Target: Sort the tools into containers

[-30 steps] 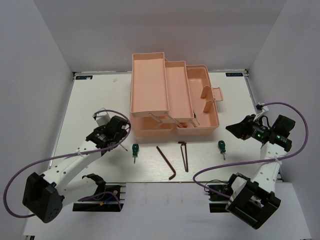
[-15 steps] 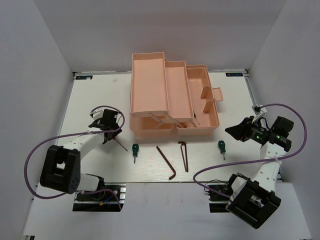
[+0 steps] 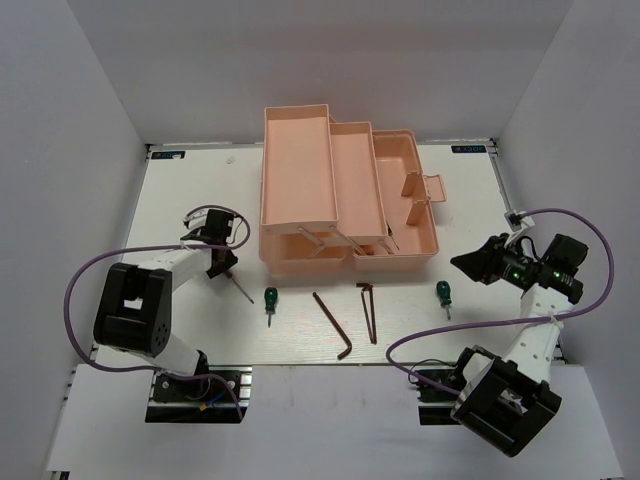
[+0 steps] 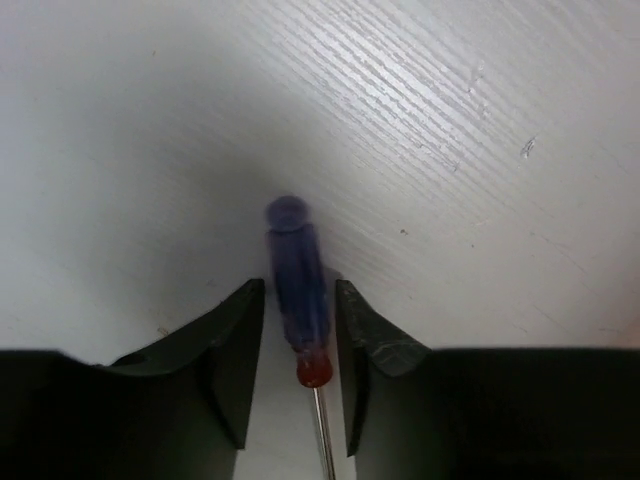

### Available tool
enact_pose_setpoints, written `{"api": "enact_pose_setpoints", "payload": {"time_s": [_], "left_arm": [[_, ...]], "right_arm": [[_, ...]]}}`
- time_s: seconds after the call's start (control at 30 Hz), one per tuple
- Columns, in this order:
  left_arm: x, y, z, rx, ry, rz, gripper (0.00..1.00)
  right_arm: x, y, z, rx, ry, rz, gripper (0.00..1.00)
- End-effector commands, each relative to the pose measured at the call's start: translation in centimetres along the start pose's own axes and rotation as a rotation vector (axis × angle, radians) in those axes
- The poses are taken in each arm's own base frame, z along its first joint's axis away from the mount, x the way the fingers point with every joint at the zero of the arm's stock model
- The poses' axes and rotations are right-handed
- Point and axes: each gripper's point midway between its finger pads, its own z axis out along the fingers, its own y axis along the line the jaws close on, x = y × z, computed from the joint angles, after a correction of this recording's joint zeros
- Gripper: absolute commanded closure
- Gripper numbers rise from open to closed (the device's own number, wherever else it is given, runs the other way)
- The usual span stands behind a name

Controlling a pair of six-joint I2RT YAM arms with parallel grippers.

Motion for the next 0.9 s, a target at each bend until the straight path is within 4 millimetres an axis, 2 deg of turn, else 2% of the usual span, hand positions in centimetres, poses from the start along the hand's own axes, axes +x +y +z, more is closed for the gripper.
{"api": "enact_pose_setpoints", "payload": {"time_s": [0.0,0.1,0.17,0.23,0.27,0.33,0.37,0.4,0.43,0.47,0.5,0.53,0.6,0.63,0.67,0.7,0.73,0.77,0.8,0.83,0.87], "left_arm": [[-0.5,-0.3,0.1,0.004,0.003,0.022,0.57],[-0.2,-0.3,0.0,0.004,0.017,0.026,0.74],[0.4,0.2,-0.1,-0.001,0.023,0.029,0.81],[-0.6,0.3,-1.3,0.015,-0.011,0.014,0.92],[-1.2,0.1,-1.9,0.032,-0.032,0.003,0.95],[-2.5,0.6,-3.7,0.035,-0.072,0.0,1.0],[-4.3,0.4,-5.8,0.074,-0.136,-0.032,1.0],[-5.2,0.3,-7.3,0.095,-0.172,-0.033,1.0],[-6.9,0.0,-9.3,0.131,-0.22,-0.03,1.0],[-8.4,-0.3,-11.3,0.17,-0.281,-0.042,1.0],[-9.9,-0.6,-14.5,0.26,-0.341,-0.071,1.0],[-12.1,-1.2,-17.4,0.337,-0.425,-0.063,1.0],[-13.8,-2.6,-22.1,0.5,-0.507,-0.048,1.0],[-15.6,-2.9,-25.8,0.583,-0.58,-0.059,1.0],[-16.5,-3.6,-27.7,0.644,-0.619,-0.038,1.0],[-16.3,-5.5,-30.3,0.791,-0.621,0.022,1.0],[-17.0,-6.8,-32.9,0.891,-0.643,0.045,1.0],[-16.2,-10.2,-34.5,1.073,-0.595,0.149,1.0],[-16.0,-11.9,-35.2,1.154,-0.565,0.197,1.0],[-16.6,-13.5,-37.1,1.244,-0.546,0.226,1.0],[-15.7,-15.5,-38.9,1.403,-0.488,0.29,1.0]], "right_arm": [[-0.3,0.1,-0.3,0.005,-0.015,-0.02,0.68],[-0.4,0.3,-0.3,-0.003,-0.022,-0.022,0.68],[-0.4,0.3,-0.4,-0.001,-0.024,-0.016,0.68],[-0.4,0.3,-0.5,-0.003,-0.026,-0.018,0.68],[-0.4,0.4,-0.5,-0.006,-0.029,-0.019,0.66],[-0.5,0.5,-0.5,-0.017,-0.031,-0.021,0.49],[-0.3,0.6,-0.6,-0.017,-0.027,-0.012,0.36],[-0.4,0.8,-0.6,-0.027,-0.027,-0.019,0.19],[-0.4,0.7,-0.7,-0.027,-0.027,-0.037,0.13],[-0.4,0.9,-0.7,-0.035,-0.024,-0.028,0.13],[-0.3,0.8,-0.7,-0.032,-0.024,-0.027,0.2],[-0.3,0.8,-0.6,-0.034,-0.022,-0.025,0.33],[-0.3,0.3,-0.6,-0.018,-0.017,-0.019,0.78],[-0.1,-0.3,-0.6,0.008,0.001,-0.002,1.0],[-0.3,-1.2,-0.6,0.049,0.006,0.015,1.0],[-0.2,-1.6,-0.6,0.071,0.014,0.021,1.0],[-0.1,-2.1,-0.6,0.089,0.02,0.03,1.0],[0.2,-3.2,-0.7,0.141,0.039,0.046,0.94],[0.3,-3.5,-0.7,0.158,0.043,0.051,0.83],[0.5,-3.9,-0.7,0.177,0.048,0.072,0.76],[0.7,-4.5,-0.7,0.207,0.063,0.068,0.66]]}}
